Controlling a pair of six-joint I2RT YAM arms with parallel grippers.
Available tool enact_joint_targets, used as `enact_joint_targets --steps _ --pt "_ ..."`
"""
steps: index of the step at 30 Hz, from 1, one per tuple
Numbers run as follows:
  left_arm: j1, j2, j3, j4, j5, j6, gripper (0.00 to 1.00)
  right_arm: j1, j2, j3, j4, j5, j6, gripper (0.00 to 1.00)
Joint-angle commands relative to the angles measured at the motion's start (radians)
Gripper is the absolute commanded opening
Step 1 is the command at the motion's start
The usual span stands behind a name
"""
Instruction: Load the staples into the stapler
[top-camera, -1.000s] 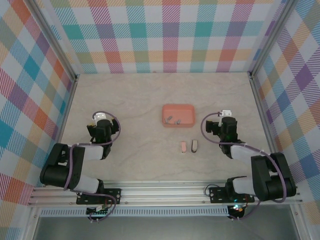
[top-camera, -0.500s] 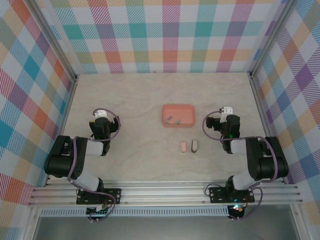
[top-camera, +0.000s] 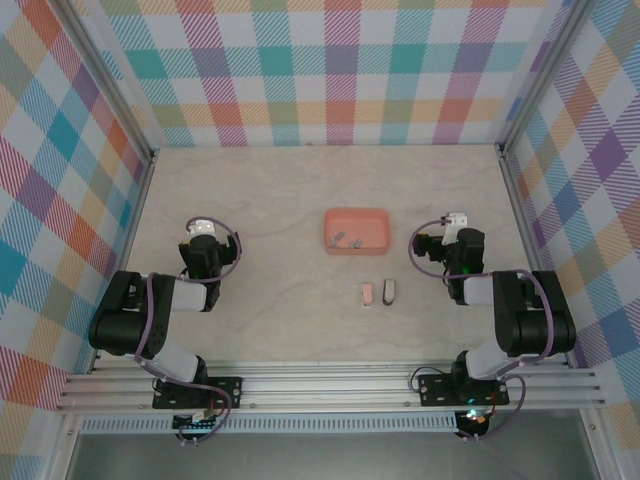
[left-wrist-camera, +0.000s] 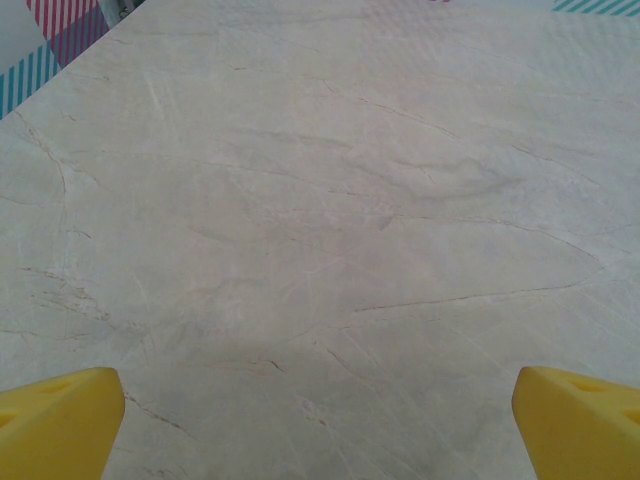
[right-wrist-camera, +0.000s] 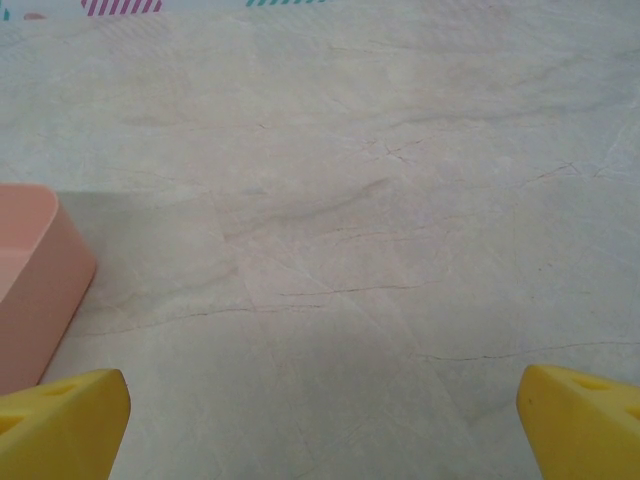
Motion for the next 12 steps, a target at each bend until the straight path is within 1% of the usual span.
enact_joint_targets --steps 1,12 --pt "0.005 -0.003 0.013 0.01 0.006 -0.002 1.0 -0.003 0.001 0.018 0.028 -0.024 0.013 0.99" --pt "0.005 -0.003 0.013 0.011 0.017 0.001 1.0 -0.003 0.001 0.018 0.029 -0.025 0.013 0.99"
